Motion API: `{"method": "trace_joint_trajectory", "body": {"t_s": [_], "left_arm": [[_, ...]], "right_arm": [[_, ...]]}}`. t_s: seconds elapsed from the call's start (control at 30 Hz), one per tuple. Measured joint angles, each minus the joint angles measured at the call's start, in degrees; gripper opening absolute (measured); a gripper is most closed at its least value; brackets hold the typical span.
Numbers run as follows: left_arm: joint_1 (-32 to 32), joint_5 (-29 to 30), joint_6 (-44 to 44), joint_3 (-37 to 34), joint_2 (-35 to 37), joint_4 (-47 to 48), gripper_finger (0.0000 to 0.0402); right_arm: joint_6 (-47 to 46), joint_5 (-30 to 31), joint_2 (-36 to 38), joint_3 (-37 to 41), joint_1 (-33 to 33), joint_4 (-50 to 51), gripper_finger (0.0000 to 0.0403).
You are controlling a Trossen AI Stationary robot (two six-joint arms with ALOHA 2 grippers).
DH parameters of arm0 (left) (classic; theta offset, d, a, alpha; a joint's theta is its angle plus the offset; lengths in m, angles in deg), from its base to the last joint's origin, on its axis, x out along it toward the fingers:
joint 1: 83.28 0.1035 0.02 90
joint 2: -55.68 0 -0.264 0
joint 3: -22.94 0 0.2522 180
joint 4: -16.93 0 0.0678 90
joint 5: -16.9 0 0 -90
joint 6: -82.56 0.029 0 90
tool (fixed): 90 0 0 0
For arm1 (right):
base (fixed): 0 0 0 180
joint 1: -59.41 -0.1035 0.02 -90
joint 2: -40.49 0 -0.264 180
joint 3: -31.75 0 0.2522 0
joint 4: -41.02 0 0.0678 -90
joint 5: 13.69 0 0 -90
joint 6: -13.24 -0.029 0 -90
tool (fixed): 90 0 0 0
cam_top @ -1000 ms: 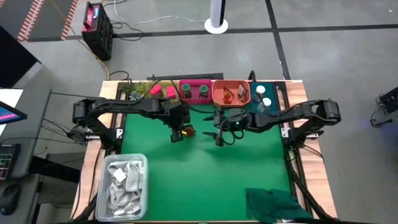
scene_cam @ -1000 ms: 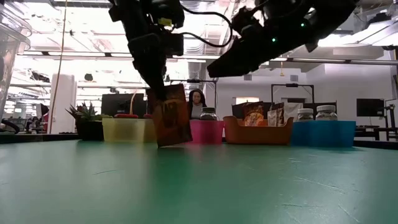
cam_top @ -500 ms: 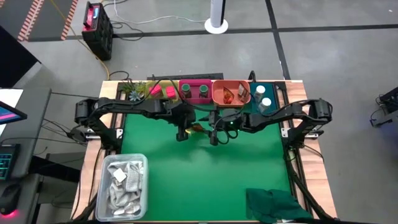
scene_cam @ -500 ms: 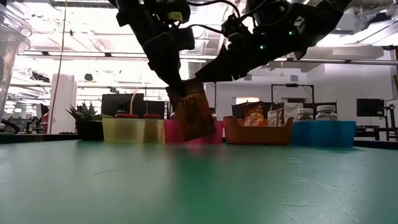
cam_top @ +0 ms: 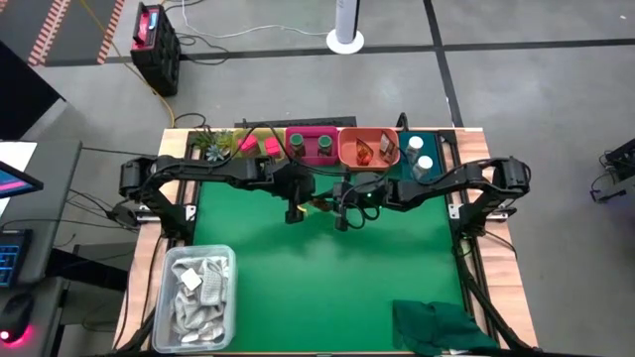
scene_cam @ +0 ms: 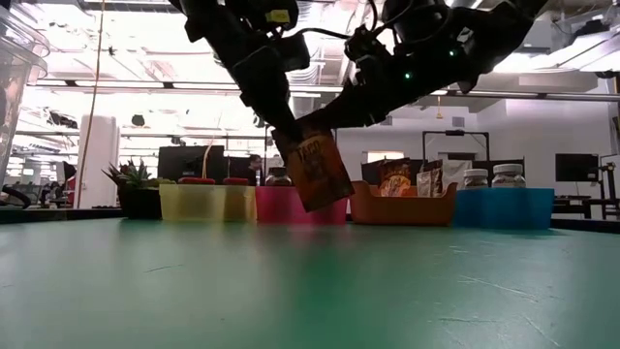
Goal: Sort spices by type
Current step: Put the orange seasoning pack into the orange bin
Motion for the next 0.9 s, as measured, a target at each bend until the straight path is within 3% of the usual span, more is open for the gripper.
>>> {"method": "trace_joint_trajectory", "body": {"t_s": [0.13, 0.3, 0.43, 0.6, 0.73, 0.9], "left_arm": [[0.0, 1.6, -5.4, 0.0, 0.0, -0.8, 0.001], [-0.1, 2.4, -7.6, 0.0, 0.1, -1.4, 0.0059], [-0.1, 6.6, -6.1, 0.1, 0.3, 0.4, 0.0113], [0.0, 13.1, -4.0, 0.1, 3.7, 0.8, 0.0164], [0.0, 15.2, -3.4, -3.7, 9.2, -7.8, 0.017], [0.0, 15.2, -1.8, -14.6, 16.0, -27.5, 0.0164]], "right_arm": [[-0.9, 0.3, 0.0, 0.0, 0.6, 1.0, 0.0017], [-2.1, 0.3, 0.4, 0.0, 1.5, 1.8, 0.0018], [-2.1, 0.9, 3.3, 0.1, 2.0, 5.8, 0.0014], [-2.1, 7.3, 10.1, 0.1, 2.1, 12.0, 0.0014], [-3.0, 13.7, 16.0, 0.8, 2.0, 15.7, 0.0015], [-3.7, 22.4, 22.0, 5.4, 2.2, 9.8, 0.0015]]}}
